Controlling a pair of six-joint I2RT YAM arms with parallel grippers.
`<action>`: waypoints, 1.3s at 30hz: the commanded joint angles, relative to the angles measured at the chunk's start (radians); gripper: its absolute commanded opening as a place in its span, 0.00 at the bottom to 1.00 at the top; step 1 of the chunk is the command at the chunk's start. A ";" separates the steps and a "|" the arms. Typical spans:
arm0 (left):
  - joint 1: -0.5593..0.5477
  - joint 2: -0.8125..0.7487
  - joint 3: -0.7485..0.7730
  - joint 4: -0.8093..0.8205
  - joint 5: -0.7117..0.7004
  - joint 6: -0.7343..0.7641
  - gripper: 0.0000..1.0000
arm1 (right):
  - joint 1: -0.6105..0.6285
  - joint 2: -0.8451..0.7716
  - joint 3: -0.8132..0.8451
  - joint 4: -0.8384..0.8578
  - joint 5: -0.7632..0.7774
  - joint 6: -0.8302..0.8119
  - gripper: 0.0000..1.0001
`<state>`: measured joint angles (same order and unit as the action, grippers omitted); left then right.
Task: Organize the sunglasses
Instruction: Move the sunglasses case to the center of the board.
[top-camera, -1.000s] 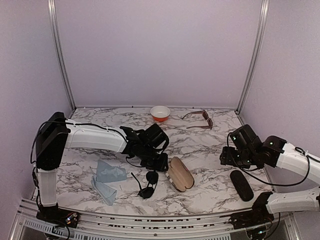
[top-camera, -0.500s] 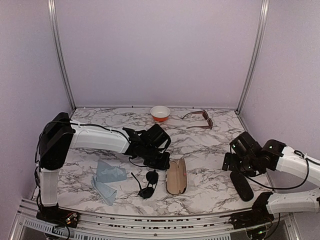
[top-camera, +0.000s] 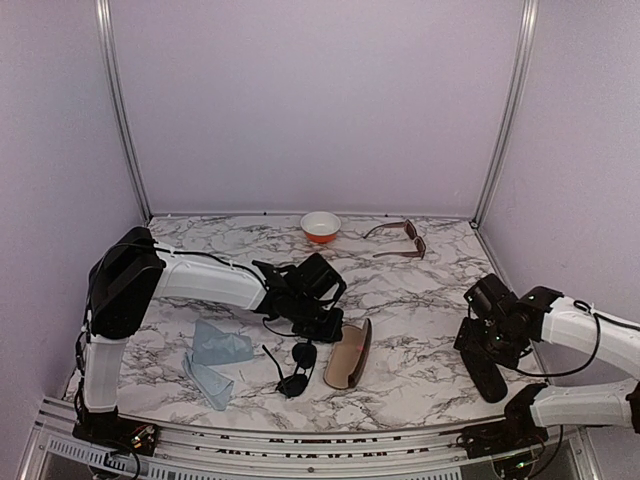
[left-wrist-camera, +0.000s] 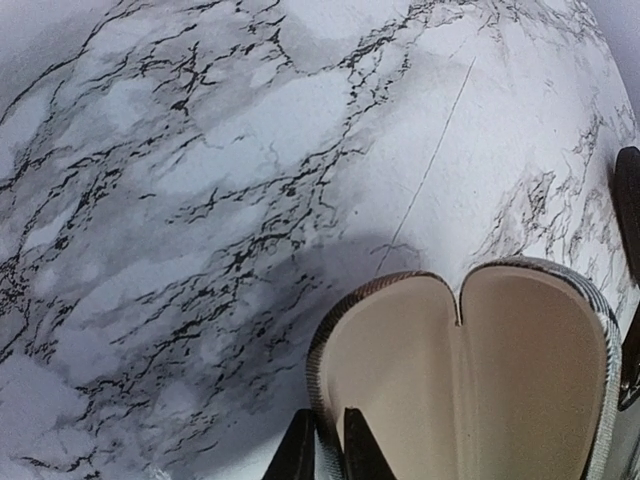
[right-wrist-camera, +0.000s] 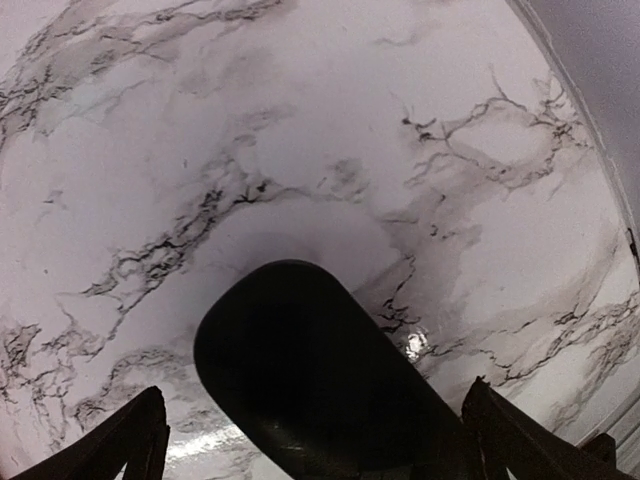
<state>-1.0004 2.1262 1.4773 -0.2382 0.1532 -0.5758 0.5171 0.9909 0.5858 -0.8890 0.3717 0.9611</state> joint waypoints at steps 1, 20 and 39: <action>0.011 -0.008 -0.019 0.034 0.005 0.006 0.10 | -0.076 0.003 -0.049 0.055 -0.061 -0.017 1.00; 0.086 -0.097 -0.164 0.153 -0.037 -0.105 0.03 | -0.094 0.176 -0.025 0.381 -0.316 -0.219 0.58; 0.181 -0.336 -0.483 0.281 -0.151 -0.259 0.02 | 0.162 1.070 0.829 0.478 -0.639 -0.733 0.60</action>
<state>-0.8360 1.8706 1.0489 -0.0265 0.0380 -0.7773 0.6403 1.9583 1.2842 -0.3901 -0.1066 0.4072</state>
